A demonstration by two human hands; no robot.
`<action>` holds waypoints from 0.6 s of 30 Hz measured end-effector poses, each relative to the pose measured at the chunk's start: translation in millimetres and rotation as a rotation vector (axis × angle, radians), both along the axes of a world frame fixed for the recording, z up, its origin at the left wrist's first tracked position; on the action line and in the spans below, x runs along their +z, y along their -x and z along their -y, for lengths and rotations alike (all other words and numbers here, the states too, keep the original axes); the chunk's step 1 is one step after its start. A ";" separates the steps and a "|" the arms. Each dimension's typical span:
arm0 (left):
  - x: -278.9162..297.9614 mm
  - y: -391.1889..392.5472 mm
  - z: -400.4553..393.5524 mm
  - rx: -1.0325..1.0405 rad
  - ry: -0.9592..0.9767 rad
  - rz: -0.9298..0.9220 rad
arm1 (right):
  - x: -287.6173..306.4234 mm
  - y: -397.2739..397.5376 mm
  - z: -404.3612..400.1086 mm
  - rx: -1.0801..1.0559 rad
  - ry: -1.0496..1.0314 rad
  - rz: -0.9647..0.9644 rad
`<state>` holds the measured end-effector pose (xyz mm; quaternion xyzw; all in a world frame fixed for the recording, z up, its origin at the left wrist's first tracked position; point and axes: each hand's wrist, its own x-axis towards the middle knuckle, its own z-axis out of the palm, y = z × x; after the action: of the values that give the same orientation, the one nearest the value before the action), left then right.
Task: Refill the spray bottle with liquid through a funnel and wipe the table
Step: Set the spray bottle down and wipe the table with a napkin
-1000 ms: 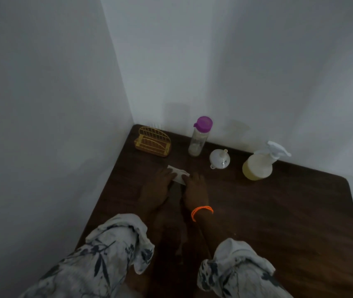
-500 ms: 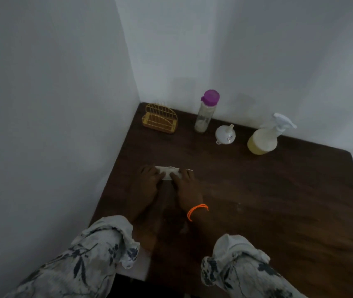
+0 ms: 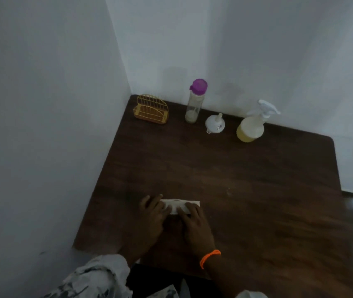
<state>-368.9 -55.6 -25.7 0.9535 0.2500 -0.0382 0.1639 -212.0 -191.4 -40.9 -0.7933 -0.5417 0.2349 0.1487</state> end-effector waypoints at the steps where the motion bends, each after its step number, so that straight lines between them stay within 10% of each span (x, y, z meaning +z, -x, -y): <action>1: 1.2 -3.7 8.2 -0.023 0.012 -0.013 | -2.2 -0.9 11.9 -0.015 0.003 0.008; 18: 5.2 -171.6 35.4 -0.192 -0.057 -0.231 | 2.5 -99.6 40.5 -0.422 -0.020 0.058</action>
<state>-197.3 -91.0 -20.5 0.9666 0.1757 -0.1560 0.1026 -112.4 -231.9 -38.5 -0.8939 -0.3700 0.1703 0.1870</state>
